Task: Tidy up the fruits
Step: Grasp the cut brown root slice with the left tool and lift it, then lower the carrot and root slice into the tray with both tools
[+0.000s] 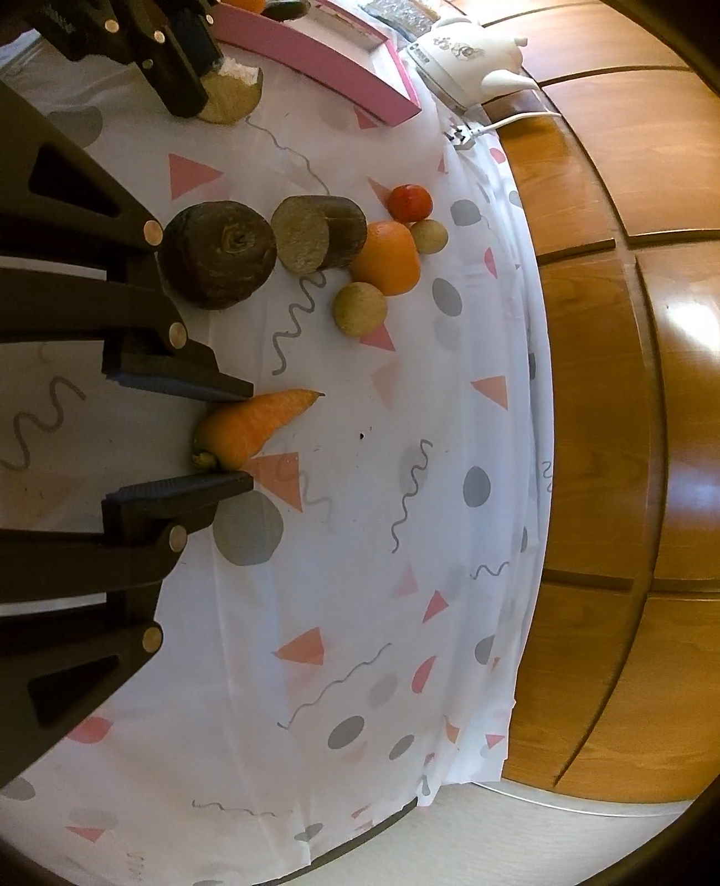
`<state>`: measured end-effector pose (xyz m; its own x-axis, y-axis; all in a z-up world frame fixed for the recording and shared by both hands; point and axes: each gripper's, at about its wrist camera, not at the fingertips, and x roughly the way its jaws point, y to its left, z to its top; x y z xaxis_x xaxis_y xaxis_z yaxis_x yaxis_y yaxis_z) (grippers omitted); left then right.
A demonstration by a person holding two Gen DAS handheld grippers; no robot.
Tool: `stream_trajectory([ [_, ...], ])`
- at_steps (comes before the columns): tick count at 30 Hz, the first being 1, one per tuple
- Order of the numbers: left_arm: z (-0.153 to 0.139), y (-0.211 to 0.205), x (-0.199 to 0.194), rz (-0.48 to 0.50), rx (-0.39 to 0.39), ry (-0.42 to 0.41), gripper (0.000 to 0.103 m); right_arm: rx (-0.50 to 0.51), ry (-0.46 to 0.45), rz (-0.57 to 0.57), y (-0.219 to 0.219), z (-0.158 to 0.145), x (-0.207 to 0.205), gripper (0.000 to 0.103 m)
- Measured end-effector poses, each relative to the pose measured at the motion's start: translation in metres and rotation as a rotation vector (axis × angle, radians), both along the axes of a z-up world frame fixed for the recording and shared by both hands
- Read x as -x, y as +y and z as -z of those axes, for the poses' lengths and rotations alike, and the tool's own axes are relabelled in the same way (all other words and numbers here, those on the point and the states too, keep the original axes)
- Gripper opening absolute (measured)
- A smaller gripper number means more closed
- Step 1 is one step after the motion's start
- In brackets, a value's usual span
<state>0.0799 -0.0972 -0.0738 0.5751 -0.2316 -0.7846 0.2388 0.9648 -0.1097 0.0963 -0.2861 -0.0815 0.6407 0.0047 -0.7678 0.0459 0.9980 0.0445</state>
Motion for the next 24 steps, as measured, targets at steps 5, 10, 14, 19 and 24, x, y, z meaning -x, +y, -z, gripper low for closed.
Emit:
stream_trajectory([
  [5, -0.015, 0.006, 0.009, 0.005, 0.013, -0.037, 0.027, 0.008, -0.001, 0.002, 0.002, 0.0, 0.001, 0.025],
  [10, -0.03, 0.015, 0.019, 0.002, 0.019, -0.074, 0.027, 0.005, -0.002, 0.005, 0.001, -0.001, 0.002, 0.025],
  [14, -0.038, 0.028, 0.023, -0.027, 0.03, -0.079, 0.027, 0.008, 0.007, 0.015, 0.001, -0.003, 0.005, 0.025],
  [19, -0.046, 0.055, 0.027, -0.089, 0.053, -0.086, 0.027, -0.014, -0.011, 0.037, -0.001, -0.016, 0.017, 0.025],
  [24, -0.057, 0.095, 0.032, -0.185, 0.073, -0.111, 0.027, -0.041, -0.076, -0.01, 0.013, -0.044, 0.026, 0.025],
])
